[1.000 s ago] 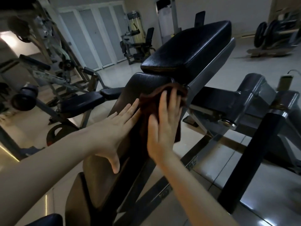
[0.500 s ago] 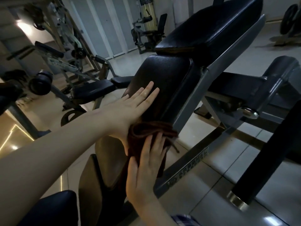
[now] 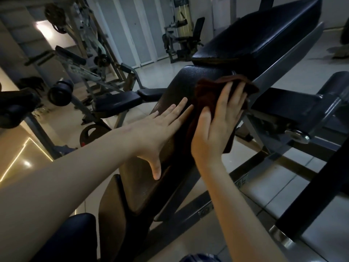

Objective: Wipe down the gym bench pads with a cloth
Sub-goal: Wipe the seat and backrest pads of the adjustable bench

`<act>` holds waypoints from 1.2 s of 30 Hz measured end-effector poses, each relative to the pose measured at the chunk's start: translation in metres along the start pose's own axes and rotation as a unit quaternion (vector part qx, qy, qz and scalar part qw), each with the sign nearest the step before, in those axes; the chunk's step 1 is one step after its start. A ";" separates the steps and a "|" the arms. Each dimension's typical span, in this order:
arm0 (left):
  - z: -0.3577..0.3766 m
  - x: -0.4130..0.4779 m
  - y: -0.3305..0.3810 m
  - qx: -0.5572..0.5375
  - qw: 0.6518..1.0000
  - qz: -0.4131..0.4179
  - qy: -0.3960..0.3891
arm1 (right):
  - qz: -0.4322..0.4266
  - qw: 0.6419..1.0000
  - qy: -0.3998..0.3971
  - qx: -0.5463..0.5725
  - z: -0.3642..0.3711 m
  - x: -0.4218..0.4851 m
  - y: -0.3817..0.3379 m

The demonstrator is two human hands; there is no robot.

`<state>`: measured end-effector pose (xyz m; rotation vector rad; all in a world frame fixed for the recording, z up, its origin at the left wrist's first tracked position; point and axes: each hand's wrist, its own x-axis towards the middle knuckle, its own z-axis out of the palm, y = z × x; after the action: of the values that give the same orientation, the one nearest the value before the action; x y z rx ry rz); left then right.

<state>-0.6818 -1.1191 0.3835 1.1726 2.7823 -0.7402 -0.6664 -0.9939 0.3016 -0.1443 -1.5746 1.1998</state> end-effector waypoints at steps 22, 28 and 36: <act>0.055 -0.047 -0.003 -0.027 0.999 -0.008 -0.033 | -0.272 0.948 -0.141 -0.090 -0.001 -0.160 0.043; 0.053 -0.046 -0.001 0.002 0.999 -0.018 -0.052 | -0.228 0.969 -0.071 -0.057 -0.002 -0.065 0.032; 0.057 -0.043 -0.001 -0.012 0.999 -0.013 -0.040 | -0.077 0.996 -0.027 -0.024 0.009 -0.102 0.008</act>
<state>-0.6601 -1.1734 0.3420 1.0796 2.7394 -0.7362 -0.6368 -1.0603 0.2287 -0.0213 -1.6326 1.0538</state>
